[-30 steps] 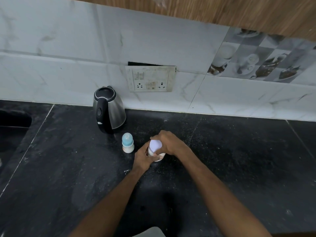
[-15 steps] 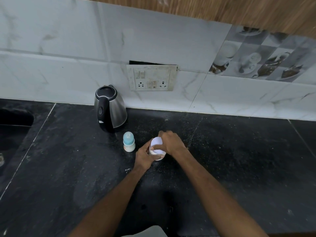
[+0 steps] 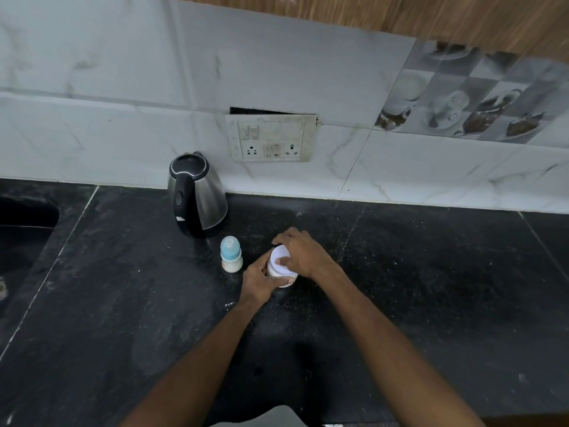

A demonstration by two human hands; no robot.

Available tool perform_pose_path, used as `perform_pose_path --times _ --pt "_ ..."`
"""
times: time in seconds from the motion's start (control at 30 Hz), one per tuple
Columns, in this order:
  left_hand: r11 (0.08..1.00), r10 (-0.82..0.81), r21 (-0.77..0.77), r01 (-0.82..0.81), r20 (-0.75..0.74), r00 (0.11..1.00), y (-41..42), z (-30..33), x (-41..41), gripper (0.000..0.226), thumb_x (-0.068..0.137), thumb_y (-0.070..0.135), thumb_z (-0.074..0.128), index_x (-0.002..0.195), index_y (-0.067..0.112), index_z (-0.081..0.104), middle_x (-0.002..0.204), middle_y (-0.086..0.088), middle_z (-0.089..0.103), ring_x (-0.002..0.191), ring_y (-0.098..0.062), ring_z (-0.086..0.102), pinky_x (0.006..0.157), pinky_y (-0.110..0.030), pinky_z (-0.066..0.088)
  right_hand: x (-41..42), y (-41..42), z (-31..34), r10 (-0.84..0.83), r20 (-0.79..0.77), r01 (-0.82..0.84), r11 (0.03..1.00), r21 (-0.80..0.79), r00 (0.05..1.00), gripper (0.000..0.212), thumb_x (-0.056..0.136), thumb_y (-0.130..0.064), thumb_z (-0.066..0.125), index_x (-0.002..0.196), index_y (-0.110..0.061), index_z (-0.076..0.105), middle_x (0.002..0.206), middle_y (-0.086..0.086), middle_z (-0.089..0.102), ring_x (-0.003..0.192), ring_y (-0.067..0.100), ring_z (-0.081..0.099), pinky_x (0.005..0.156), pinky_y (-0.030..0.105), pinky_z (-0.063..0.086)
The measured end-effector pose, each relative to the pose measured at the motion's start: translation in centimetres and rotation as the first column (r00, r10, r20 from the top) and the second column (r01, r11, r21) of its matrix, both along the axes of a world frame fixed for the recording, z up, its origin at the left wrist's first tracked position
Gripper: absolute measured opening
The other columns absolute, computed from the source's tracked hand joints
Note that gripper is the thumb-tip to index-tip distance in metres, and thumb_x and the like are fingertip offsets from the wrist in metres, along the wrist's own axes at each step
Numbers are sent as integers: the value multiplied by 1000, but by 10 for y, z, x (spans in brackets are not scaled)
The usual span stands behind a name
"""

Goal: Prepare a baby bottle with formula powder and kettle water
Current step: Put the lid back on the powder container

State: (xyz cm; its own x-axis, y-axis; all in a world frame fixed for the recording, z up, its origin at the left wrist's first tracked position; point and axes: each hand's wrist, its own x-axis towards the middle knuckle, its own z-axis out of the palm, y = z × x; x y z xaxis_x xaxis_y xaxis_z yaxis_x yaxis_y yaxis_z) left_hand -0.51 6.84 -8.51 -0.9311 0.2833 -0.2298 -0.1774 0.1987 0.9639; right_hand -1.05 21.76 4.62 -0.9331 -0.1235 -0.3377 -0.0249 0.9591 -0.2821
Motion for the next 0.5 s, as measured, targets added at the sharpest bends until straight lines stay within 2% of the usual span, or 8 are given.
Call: perform_pose_path --times 0.1,0.17,0.3,0.4,0.43,0.5 --pt "1000 10 -21 -10 7 1000 0 3 1 86 56 29 98 136 24 65 120 6 76 112 -11 71 102 -43 57 1 -3 -5 24 4 -24 998 57 1000 45 97 -34 68 139 -22 57 131 10 58 119 32 59 95 45 52" --pt "999 13 -39 -13 3 1000 2 6 1 84 60 21 98 137 24 64 121 6 75 114 -11 70 102 -40 57 1 -4 -6 -27 -16 28 994 107 1000 44 99 -38 64 138 -19 57 128 12 62 116 33 62 91 43 52" --pt "998 18 -65 -18 2 1000 5 9 -1 86 62 14 98 140 22 63 127 6 73 119 -14 66 105 -39 55 -1 -1 -2 -157 -17 157 964 215 988 52 103 -50 56 131 -7 59 127 18 64 115 37 63 91 44 52" --pt "996 14 -84 -15 -4 1000 6 10 -1 85 63 11 97 140 21 63 131 5 71 122 -15 63 108 -39 53 2 5 2 -168 -45 174 936 305 985 55 106 -55 46 125 -7 65 126 17 66 115 36 65 90 43 52" --pt "996 12 -86 -12 -5 1000 6 10 -1 84 63 11 97 139 23 62 130 6 71 122 -14 63 108 -38 53 4 7 2 -164 -63 175 933 313 984 55 105 -56 46 126 -8 65 127 16 65 115 35 65 90 43 52" --pt "996 16 -88 -17 -11 1000 5 9 0 84 62 13 97 137 26 63 127 8 71 119 -12 65 106 -37 54 5 12 -1 -125 -52 133 970 204 991 57 101 -57 54 138 -13 56 137 15 56 123 35 58 97 46 51"
